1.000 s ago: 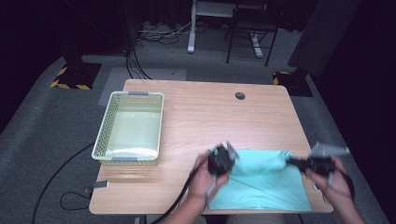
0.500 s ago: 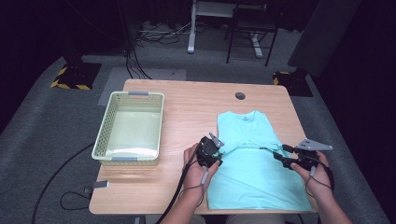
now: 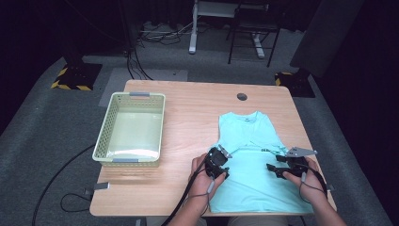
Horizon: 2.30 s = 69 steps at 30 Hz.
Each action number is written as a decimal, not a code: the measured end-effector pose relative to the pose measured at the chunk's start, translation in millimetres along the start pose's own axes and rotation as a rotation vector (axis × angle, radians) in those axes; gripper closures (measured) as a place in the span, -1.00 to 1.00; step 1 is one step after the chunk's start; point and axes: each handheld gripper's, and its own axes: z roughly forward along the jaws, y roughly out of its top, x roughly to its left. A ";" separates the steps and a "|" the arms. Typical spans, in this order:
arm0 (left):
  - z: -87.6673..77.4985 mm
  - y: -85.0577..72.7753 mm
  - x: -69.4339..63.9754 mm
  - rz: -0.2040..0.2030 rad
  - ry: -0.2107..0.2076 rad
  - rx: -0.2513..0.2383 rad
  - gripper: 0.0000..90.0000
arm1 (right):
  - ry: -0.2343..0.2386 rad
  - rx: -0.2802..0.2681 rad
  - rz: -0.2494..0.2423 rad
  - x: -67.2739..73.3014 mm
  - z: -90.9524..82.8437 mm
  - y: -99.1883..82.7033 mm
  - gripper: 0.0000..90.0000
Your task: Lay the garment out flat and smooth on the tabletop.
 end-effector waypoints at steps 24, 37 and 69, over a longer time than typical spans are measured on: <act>-19.1 -39.0 -38.9 0.040 -0.031 -0.085 0.07 | -0.015 -0.072 0.010 27.7 -29.6 -40.1 -0.15; -28.4 -34.3 -38.7 0.035 -0.006 -0.084 -0.06 | -0.015 -0.069 0.003 35.8 -44.0 -39.0 -0.22; -42.9 -19.9 -33.5 0.029 -0.007 -0.120 -0.08 | -0.013 -0.062 0.009 23.3 -31.8 -42.0 -0.28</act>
